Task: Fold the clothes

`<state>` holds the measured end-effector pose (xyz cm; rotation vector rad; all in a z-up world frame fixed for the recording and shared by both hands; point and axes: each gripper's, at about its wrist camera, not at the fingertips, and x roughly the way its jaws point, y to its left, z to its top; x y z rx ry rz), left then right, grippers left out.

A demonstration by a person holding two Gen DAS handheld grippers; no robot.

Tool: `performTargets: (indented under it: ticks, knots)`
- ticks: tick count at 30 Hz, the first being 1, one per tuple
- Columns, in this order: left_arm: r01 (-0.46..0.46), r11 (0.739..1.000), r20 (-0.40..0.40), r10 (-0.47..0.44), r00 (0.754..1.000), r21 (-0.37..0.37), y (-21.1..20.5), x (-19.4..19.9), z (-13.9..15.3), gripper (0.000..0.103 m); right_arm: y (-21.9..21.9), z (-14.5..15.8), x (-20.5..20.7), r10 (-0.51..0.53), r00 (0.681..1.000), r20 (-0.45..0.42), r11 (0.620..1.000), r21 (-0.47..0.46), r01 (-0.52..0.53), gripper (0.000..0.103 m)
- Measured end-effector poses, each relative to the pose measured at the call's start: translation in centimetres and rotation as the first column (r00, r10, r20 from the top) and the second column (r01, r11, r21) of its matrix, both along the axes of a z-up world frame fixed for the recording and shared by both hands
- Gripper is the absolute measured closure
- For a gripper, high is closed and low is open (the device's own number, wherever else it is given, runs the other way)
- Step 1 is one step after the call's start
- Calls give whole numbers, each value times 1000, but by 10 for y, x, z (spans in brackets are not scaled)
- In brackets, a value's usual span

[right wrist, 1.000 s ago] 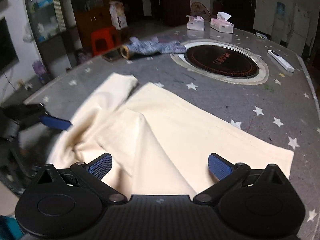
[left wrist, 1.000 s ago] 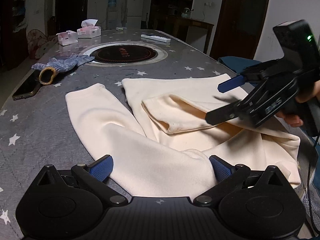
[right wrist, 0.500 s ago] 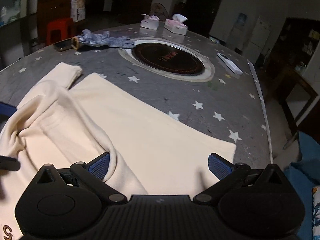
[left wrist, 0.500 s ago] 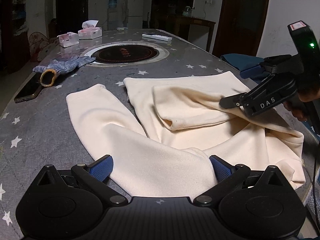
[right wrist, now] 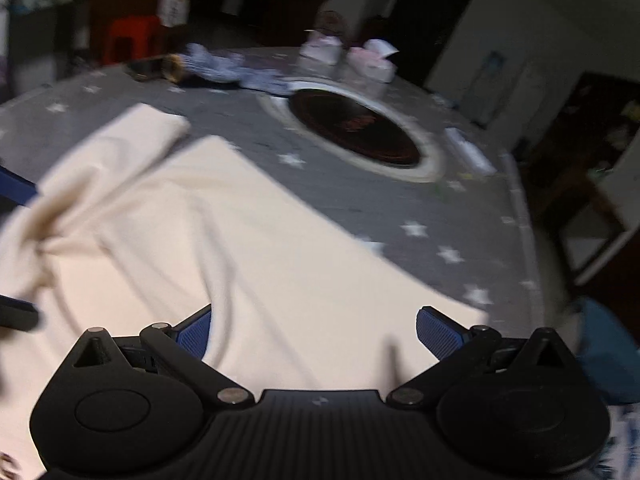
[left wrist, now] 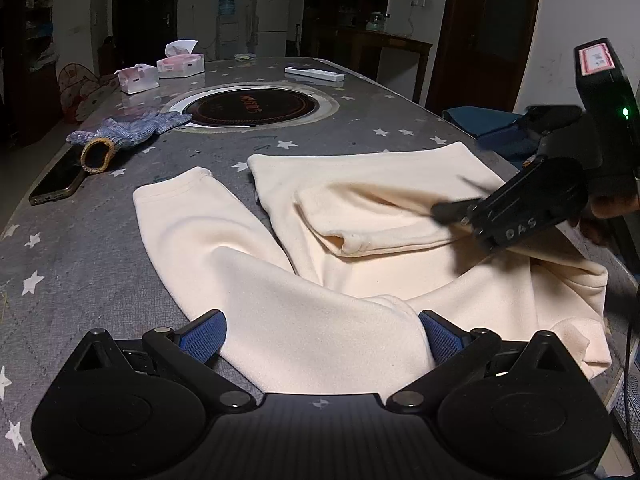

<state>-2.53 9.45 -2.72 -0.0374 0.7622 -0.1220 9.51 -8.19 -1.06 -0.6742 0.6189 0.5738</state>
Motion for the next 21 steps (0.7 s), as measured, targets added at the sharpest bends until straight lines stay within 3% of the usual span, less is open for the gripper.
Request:
performTargets:
  ticks: [5, 9, 11, 15, 17, 21]
  knots:
    - [1, 1000, 2, -1, 1000, 3, 0, 0, -1, 0, -16, 0, -8, -48, 983, 175, 992, -106, 67, 0]
    - [2, 1000, 3, -2, 1000, 2, 0, -1, -1, 0, -35, -8, -8, -111, 941, 321, 964, -194, 180, 0]
    - [2, 1000, 3, -2, 1000, 5, -1, -1, -1, 0, -49, -9, -6, -161, 925, 345, 951, -197, 239, 0]
    - [2, 1000, 2, -3, 1000, 10, -1, -1, 0, 0, -77, -1, 0, -269, 912, 308, 938, -130, 321, 0]
    - [2, 1000, 1, -2, 1000, 11, -2, -1, 0, 0, -84, 6, -3, -250, 933, 260, 957, -79, 278, 0]
    - [-1, 1000, 0, 1, 1000, 11, -2, -1, 0, 0, -82, 16, 3, -195, 978, 79, 980, 55, 191, 0]
